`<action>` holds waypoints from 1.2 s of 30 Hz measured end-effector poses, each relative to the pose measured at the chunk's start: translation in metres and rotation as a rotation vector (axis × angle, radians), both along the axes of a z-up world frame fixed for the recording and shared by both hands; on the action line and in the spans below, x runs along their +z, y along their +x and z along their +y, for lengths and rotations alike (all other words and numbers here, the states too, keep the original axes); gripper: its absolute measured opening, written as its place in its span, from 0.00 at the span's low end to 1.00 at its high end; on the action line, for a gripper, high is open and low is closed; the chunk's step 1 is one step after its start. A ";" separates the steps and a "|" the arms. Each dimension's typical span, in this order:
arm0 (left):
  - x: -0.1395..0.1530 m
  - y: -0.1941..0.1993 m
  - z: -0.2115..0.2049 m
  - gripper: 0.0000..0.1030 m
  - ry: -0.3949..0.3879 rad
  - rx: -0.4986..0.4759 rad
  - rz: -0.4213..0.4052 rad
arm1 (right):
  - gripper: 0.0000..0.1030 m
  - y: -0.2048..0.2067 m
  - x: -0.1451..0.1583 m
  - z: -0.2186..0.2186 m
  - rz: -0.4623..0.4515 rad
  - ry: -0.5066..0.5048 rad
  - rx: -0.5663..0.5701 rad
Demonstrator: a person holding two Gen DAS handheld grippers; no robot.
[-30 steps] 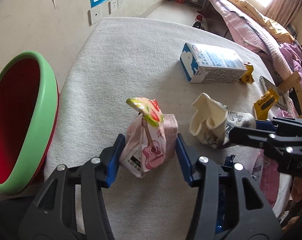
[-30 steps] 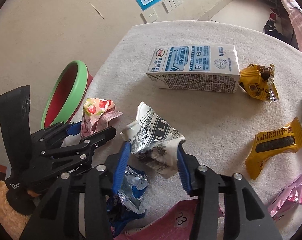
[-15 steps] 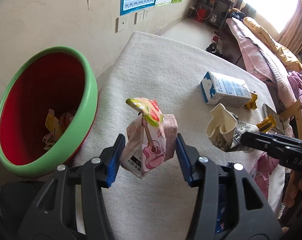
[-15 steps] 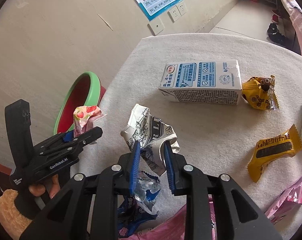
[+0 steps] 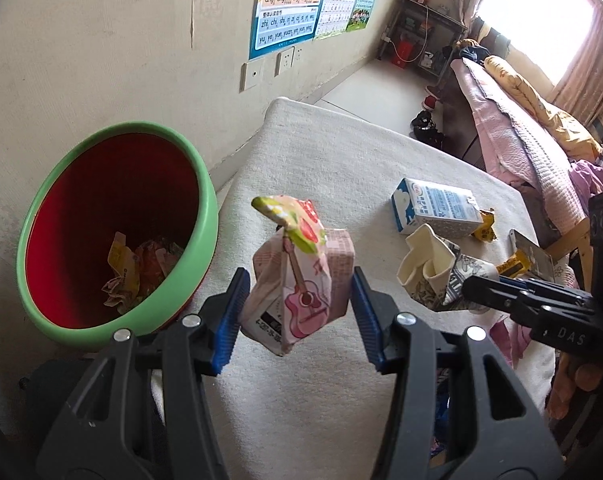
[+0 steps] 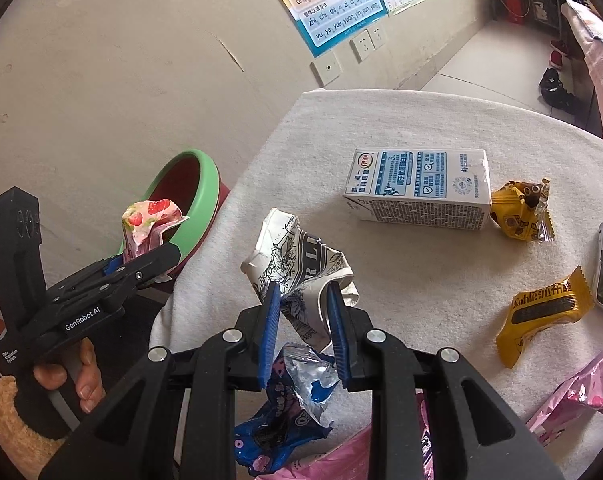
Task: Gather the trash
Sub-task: 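Carry the pink wrapper to the bin with the left gripper while the right carries the white paper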
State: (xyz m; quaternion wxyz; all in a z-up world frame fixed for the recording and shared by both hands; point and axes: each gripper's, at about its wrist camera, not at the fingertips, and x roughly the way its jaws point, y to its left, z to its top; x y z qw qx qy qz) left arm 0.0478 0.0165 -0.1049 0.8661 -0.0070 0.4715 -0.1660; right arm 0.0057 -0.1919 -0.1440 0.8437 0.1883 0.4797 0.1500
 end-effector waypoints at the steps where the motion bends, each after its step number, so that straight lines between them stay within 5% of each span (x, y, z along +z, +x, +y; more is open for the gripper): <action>1: 0.001 0.000 0.003 0.48 -0.004 0.009 0.000 | 0.22 0.000 0.002 0.002 -0.003 -0.003 0.003; 11: 0.005 0.005 0.019 0.47 -0.022 0.048 -0.008 | 0.20 0.002 0.021 0.032 -0.053 -0.059 0.073; 14: 0.005 0.004 0.022 0.48 -0.022 0.051 -0.007 | 0.24 0.004 0.020 0.016 -0.056 -0.070 0.019; 16: 0.004 0.005 0.025 0.48 -0.017 0.053 -0.003 | 0.54 0.004 0.015 0.001 -0.034 -0.073 -0.011; 25: -0.002 0.005 0.024 0.48 -0.030 0.040 0.015 | 0.68 0.020 -0.025 0.005 0.086 -0.117 0.043; 29: -0.004 0.005 0.024 0.48 -0.035 0.036 0.021 | 0.68 0.023 -0.050 0.016 0.145 -0.094 0.062; 36: -0.011 0.003 0.023 0.48 -0.038 0.032 0.040 | 0.65 0.024 -0.049 0.019 0.116 -0.106 0.040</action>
